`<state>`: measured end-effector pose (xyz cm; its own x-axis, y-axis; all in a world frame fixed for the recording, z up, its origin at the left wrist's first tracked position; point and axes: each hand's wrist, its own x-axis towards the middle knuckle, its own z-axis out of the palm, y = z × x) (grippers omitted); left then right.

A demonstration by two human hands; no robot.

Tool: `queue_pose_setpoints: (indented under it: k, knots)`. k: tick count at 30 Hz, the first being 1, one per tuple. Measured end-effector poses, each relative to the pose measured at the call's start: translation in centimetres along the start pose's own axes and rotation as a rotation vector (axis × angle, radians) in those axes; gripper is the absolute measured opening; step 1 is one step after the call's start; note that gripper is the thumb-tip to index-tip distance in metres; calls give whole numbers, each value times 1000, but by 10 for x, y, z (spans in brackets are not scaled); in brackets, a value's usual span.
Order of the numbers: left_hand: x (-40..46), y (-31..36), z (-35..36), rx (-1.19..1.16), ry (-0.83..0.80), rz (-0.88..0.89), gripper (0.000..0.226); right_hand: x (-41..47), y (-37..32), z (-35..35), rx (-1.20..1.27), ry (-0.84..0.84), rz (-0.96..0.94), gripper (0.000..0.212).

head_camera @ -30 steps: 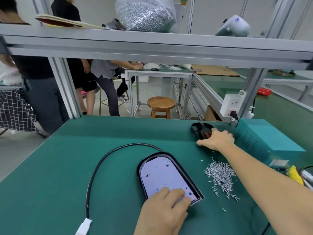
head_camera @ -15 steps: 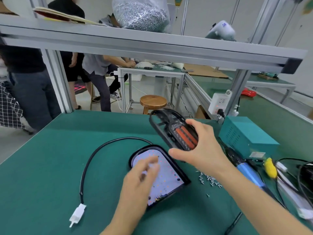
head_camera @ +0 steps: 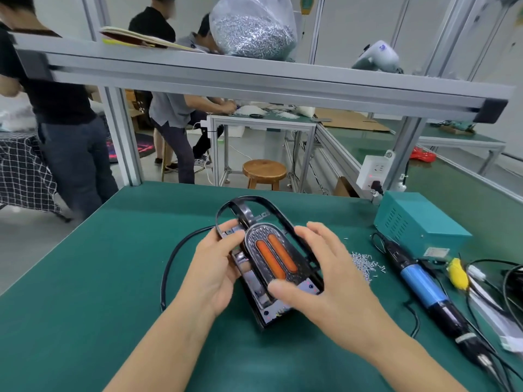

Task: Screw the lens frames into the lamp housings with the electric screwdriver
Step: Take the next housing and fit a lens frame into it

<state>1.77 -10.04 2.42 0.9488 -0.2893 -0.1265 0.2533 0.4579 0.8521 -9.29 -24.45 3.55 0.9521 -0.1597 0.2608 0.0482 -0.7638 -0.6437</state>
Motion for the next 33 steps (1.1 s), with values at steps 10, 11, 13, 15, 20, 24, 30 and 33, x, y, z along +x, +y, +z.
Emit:
queue_pose_setpoints:
  k: [10, 11, 13, 15, 20, 24, 30, 33]
  knots:
    - [16, -6, -15, 442, -68, -98, 19, 44, 24, -2, -60, 8, 141, 14]
    - [17, -9, -18, 585, -51, -94, 10, 44, 28, -2, -77, -24, 171, 13]
    - [17, -16, -24, 743, -19, -92, 19, 43, 37, -3, -145, -96, 218, 17]
    - [19, -26, -29, 834, -7, -68, 32, 41, 44, -1, -201, -133, 235, 22]
    - [23, -38, -37, 947, 50, -104, 69, 41, 39, 5, -434, -99, 191, 27]
    - [22, -36, -34, 929, 37, -92, 72, 41, 40, 12, -495, -78, 122, 22]
    - [20, -39, -28, 941, 33, -52, 27, 47, 47, 15, -764, -153, -1, 26]
    - [18, -38, -25, 845, 27, -78, 30, 47, 53, 14, -663, -189, 24, 32]
